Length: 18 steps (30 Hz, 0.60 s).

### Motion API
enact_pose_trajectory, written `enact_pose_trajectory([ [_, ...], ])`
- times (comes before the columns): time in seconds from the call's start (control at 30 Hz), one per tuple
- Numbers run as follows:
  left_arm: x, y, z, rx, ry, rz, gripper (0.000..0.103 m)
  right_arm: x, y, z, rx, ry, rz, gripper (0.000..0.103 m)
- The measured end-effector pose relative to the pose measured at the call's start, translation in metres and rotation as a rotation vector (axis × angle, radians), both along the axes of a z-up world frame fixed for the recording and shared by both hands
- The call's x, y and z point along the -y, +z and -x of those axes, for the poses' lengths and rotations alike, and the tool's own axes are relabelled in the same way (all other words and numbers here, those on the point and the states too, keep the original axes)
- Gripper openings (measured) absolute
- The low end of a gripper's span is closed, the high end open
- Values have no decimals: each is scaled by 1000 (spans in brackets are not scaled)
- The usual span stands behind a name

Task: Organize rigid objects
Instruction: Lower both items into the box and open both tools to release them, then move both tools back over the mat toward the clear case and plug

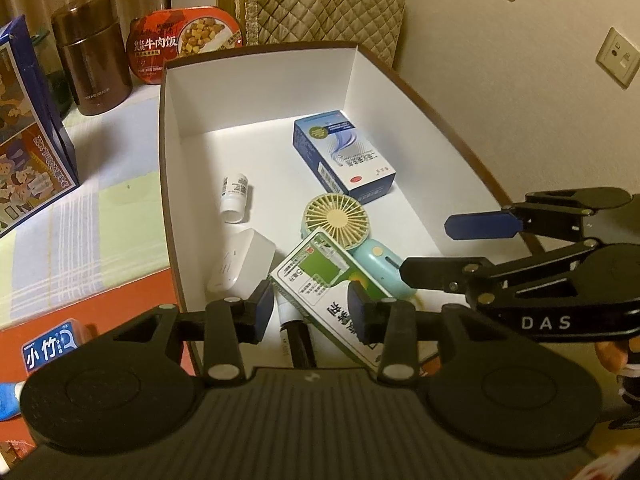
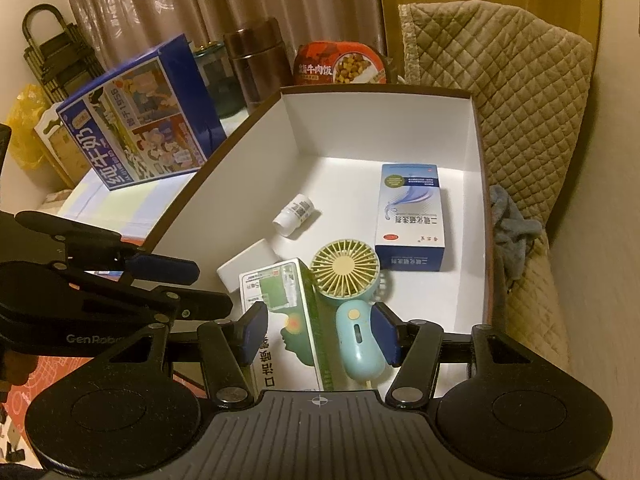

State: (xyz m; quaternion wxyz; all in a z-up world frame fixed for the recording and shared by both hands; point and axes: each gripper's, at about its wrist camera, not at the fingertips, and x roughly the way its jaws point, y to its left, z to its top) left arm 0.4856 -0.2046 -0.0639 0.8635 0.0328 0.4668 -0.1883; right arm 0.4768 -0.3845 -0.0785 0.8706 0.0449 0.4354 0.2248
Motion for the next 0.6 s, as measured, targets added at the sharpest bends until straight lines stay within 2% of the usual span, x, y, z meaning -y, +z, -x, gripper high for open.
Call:
enact_pose_trajectory([
  [0.37,-18,24,20,45,58,43,36,9,16,16,28,-59,-61,54],
  [0.6,-40,45,40,103,77,31,36,5,30,35,51,-126,-87,54],
])
